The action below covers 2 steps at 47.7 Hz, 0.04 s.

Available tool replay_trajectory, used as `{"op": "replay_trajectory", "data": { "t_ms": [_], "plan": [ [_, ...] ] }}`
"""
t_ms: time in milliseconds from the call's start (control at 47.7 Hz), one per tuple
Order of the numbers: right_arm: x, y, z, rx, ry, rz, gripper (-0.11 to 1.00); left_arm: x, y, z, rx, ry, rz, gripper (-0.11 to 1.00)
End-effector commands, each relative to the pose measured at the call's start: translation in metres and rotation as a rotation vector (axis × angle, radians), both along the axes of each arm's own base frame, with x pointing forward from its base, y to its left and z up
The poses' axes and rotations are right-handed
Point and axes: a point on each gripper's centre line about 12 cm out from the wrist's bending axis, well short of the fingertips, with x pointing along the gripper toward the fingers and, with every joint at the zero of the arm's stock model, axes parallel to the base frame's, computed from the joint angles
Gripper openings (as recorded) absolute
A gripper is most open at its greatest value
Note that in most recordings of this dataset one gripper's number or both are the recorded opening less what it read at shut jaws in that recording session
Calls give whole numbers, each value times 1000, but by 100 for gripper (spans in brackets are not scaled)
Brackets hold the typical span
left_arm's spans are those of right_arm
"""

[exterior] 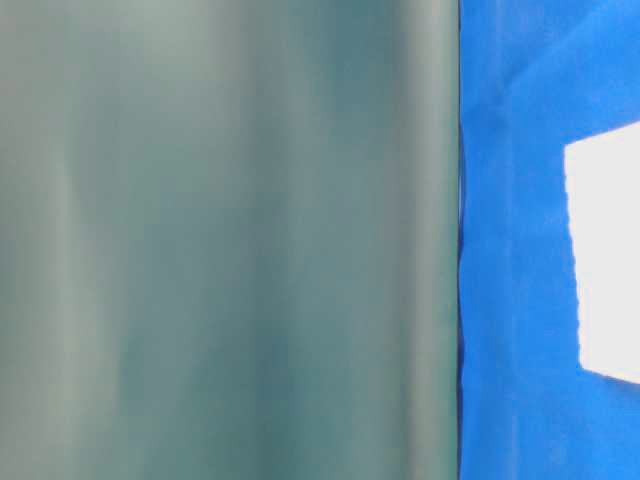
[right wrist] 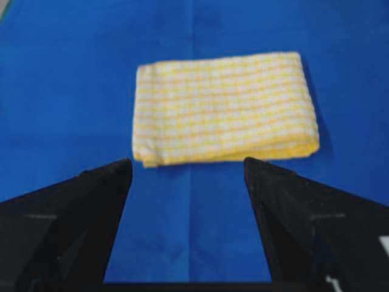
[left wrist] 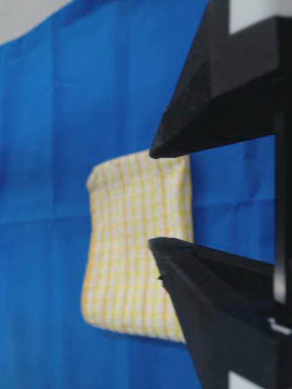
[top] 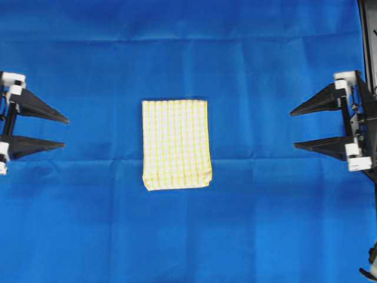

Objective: Fold the yellow towel.

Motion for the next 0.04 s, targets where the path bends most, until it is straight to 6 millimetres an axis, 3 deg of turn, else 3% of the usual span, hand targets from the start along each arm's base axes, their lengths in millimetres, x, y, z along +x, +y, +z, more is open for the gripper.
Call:
{"op": "replay_trajectory", "data": {
  "t_ms": [0, 21],
  "plan": [
    [-5, -1, 3, -10, -25, -4, 74, -7, 4, -1, 5, -24, 18, 48],
    [-8, -2, 1, -11, -27, -6, 74, -8, 5, -2, 5, -25, 22, 48]
  ]
}}
